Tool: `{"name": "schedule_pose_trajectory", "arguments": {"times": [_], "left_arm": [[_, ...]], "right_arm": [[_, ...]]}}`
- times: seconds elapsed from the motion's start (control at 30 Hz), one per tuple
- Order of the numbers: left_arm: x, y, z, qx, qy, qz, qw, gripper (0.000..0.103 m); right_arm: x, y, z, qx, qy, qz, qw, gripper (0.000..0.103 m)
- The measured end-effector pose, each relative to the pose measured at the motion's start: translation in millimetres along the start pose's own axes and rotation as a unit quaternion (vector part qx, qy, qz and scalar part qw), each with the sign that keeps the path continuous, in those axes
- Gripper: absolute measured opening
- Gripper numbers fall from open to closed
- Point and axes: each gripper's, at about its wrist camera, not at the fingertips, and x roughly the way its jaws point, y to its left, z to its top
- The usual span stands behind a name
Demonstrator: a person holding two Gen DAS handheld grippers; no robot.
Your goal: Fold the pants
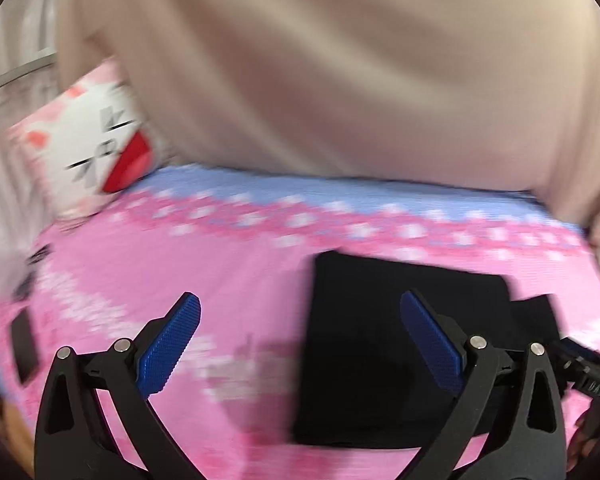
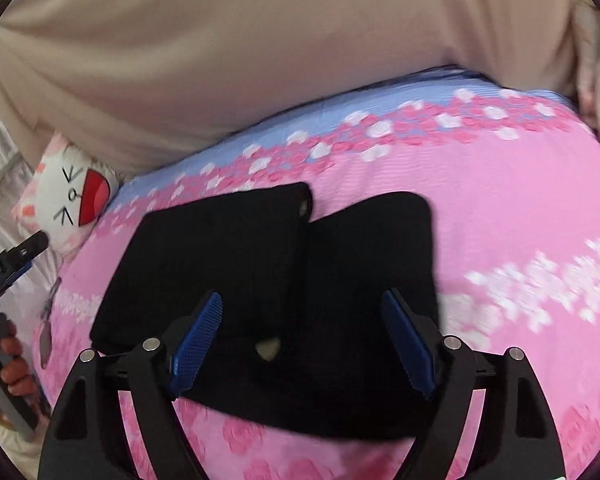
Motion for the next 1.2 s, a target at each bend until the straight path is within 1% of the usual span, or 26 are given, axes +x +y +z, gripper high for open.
{"name": "schedule_pose_trajectory", "arguments": {"times": [0.03,0.07,0.1,0.13,0.17,0.23,0.27,0.3,0.37,0.4,0.47,0.53,0.57,0.6,0.63,0.7,0.77,0.8,0.9,0.93,0.97,1.0,1.03,1.07,1.13,1.2], "left_arm": [[3.9,10.7,-3.6,-0.007,0.007,0.008,0.9999,0.098],[11.1,20.9,-4.2,-0.015,0.015,0.015,0.9997,0.098],[16.4,32.3,-7.3,-0.025,0.022,0.019,0.9993,0.098],[20.5,38.2,-9.9,-0.030,0.027,0.020,0.9990,0.098],[22.0,41.7,-13.9,-0.031,0.032,0.021,0.9988,0.098],[28.2,46.1,-16.5,-0.028,0.038,0.018,0.9987,0.098],[30.9,46.6,-17.2,-0.026,0.040,0.016,0.9987,0.098],[32.8,44.7,-16.3,-0.022,0.039,0.013,0.9989,0.098],[29.8,40.5,-19.7,-0.015,0.037,0.004,0.9992,0.098],[30.2,37.2,-21.8,-0.011,0.035,-0.001,0.9993,0.098],[34.1,26.8,-27.2,-0.003,0.040,-0.007,0.9992,0.098],[45.0,15.3,-35.0,0.004,0.061,-0.018,0.9980,0.098],[49.1,9.8,-39.3,0.008,0.070,-0.025,0.9972,0.098],[52.9,2.5,-44.7,0.017,0.080,-0.030,0.9962,0.098],[54.2,-3.2,-48.9,0.027,0.086,-0.032,0.9954,0.098],[52.3,-9.6,-55.5,0.046,0.088,-0.028,0.9947,0.098],[49.4,-8.5,-57.7,0.048,0.084,-0.032,0.9948,0.098],[48.7,-7.4,-58.7,0.045,0.084,-0.034,0.9949,0.098],[52.8,-5.2,-59.2,0.027,0.094,-0.038,0.9944,0.098],[53.8,-6.2,-60.2,0.024,0.100,-0.043,0.9938,0.098],[53.9,-7.4,-60.9,0.023,0.103,-0.048,0.9932,0.098],[52.8,-9.8,-61.9,0.025,0.109,-0.059,0.9920,0.098],[52.1,-10.7,-62.1,0.026,0.110,-0.064,0.9915,0.098],[49.5,-11.7,-62.1,0.029,0.109,-0.069,0.9912,0.098],[42.8,-12.9,-60.9,0.037,0.100,-0.074,0.9915,0.098],[42.5,-13.7,-61.0,0.038,0.094,-0.076,0.9919,0.098]], "right_arm": [[19.6,3.4,2.4,0.003,0.018,-0.011,1.000,0.080],[29.1,6.6,2.2,0.001,0.022,-0.019,1.000,0.081],[34.5,13.2,1.4,-0.011,0.017,-0.026,0.999,0.077],[34.1,22.9,2.2,-0.022,0.021,-0.007,1.000,0.048],[28.4,27.6,5.2,-0.023,0.019,-0.008,1.000,0.027],[2.6,33.5,11.8,-0.033,-0.006,0.008,0.999,0.011],[-18.3,31.0,15.8,-0.023,-0.023,0.033,0.999,0.010],[-35.0,29.0,17.8,-0.020,-0.037,0.036,0.998,0.010],[-66.4,25.2,17.2,-0.033,-0.067,0.011,0.997,0.011],[-70.9,20.4,16.6,-0.036,-0.068,-0.004,0.997,0.012],[-56.2,-5.3,10.7,-0.004,-0.046,-0.033,0.998,0.014],[-12.7,-34.9,-5.5,0.023,0.020,-0.054,0.998,0.017],[-6.8,-42.7,-12.5,0.034,0.014,-0.040,0.999,0.024],[-13.8,-48.2,-15.7,0.051,-0.011,-0.020,0.998,0.023],[-19.6,-50.3,-15.9,0.065,-0.011,-0.007,0.998,0.024],[-37.8,-52.2,-13.4,0.080,-0.026,-0.005,0.996,0.027],[-48.5,-48.6,-8.7,0.067,-0.037,-0.016,0.997,0.050],[-46.9,-46.3,-8.7,0.060,-0.032,-0.015,0.998,0.052],[-22.4,-34.7,-9.1,0.035,0.003,-0.008,0.999,0.051],[-15.4,-29.2,-12.0,0.030,0.011,-0.012,0.999,0.043],[-9.7,-23.7,-11.6,0.019,0.008,-0.036,0.999,0.035],[-14.2,-19.0,-10.9,0.011,-0.001,-0.042,0.999,0.030],[-25.5,-17.1,-10.2,0.010,-0.015,-0.040,0.999,0.022],[-46.6,-17.4,-8.6,0.019,-0.044,-0.035,0.998,0.022],[-64.8,-24.4,-7.5,0.027,-0.064,-0.034,0.997,0.021],[-53.9,-37.7,-11.3,0.030,-0.038,-0.050,0.998,0.022]]}}
